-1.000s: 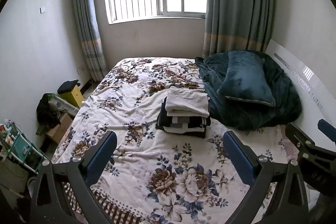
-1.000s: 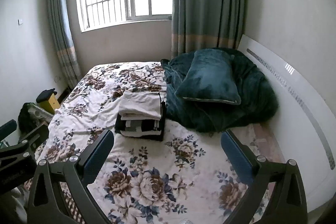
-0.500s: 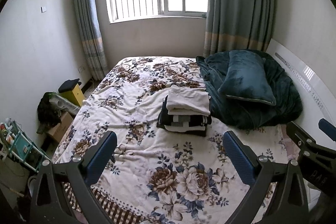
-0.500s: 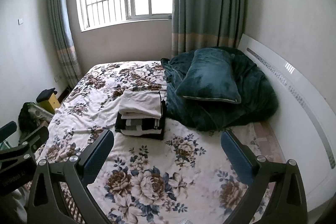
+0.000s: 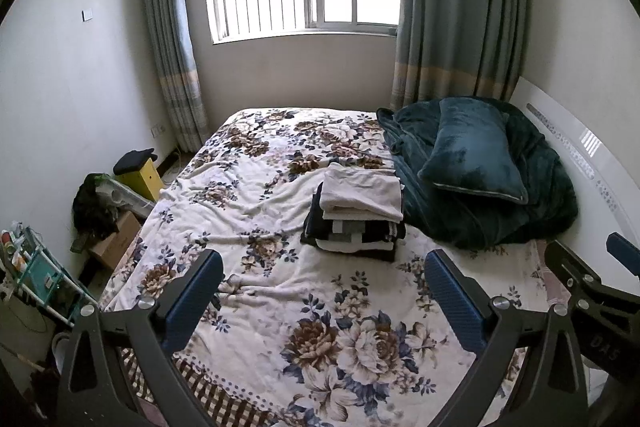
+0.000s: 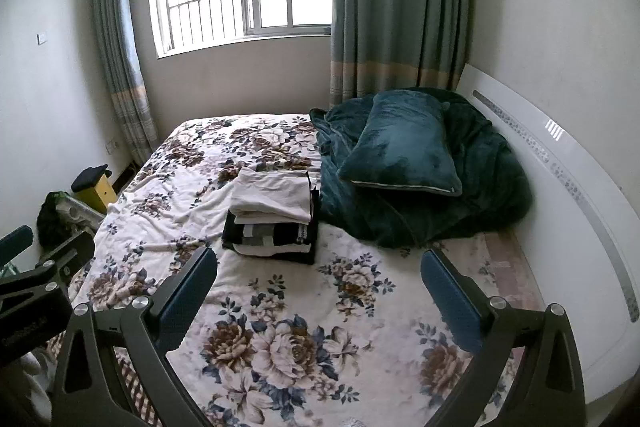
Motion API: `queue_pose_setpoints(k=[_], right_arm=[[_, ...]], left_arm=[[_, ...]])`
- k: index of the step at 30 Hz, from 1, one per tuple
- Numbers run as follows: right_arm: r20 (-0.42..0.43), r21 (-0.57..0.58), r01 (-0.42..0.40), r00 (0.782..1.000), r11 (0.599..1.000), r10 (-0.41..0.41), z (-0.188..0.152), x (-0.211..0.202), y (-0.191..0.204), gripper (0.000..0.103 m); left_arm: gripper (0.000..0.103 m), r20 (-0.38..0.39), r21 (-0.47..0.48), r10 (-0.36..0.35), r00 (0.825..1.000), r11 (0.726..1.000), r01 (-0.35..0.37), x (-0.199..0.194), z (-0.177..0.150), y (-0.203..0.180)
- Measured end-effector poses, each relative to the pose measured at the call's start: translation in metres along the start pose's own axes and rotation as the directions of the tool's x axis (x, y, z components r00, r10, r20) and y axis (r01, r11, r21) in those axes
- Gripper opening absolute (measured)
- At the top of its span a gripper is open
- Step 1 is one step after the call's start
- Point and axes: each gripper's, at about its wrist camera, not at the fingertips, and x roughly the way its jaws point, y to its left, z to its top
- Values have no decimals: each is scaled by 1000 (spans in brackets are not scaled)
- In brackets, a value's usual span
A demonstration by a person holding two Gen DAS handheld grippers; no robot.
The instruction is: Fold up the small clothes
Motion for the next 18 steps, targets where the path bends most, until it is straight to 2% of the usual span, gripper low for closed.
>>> queue_pose_setpoints(k=[18], right_arm=[[-1, -3, 1, 1000, 1000, -1, 0, 0, 1, 103]], left_arm=[[103, 5, -8, -7, 1000, 1000, 7, 1, -11, 1]])
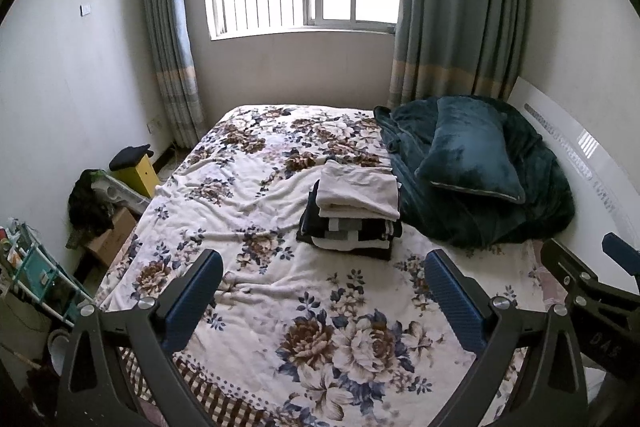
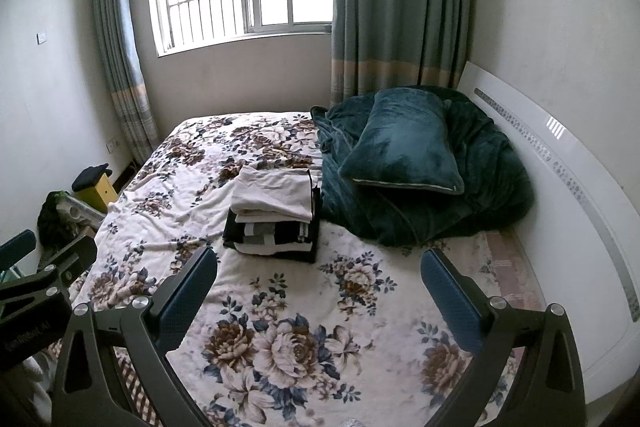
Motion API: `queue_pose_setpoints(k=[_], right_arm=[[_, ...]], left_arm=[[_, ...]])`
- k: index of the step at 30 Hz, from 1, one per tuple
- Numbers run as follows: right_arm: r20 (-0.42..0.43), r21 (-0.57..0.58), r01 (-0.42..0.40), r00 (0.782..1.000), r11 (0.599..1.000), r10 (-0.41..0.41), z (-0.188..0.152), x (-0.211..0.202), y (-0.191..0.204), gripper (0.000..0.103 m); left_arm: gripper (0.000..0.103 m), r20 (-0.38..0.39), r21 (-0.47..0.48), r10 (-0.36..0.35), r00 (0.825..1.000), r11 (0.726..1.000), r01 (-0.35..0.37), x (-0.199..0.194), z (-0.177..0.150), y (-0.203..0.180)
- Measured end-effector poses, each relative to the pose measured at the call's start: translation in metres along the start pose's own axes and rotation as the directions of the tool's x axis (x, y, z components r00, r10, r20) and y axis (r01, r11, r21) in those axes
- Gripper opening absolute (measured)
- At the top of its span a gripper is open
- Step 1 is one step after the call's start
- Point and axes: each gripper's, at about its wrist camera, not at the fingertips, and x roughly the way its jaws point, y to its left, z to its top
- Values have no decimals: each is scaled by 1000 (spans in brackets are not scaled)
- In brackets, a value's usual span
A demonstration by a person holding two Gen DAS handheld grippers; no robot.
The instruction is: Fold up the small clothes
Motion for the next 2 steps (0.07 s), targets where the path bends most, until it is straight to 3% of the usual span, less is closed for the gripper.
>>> queue_pose_setpoints(k=[2], right_arm=[[1, 3, -3, 1000, 1000, 3, 0, 0, 0, 103]], left_arm=[[103, 0, 1, 2, 1000, 1000, -2, 0, 0, -1]])
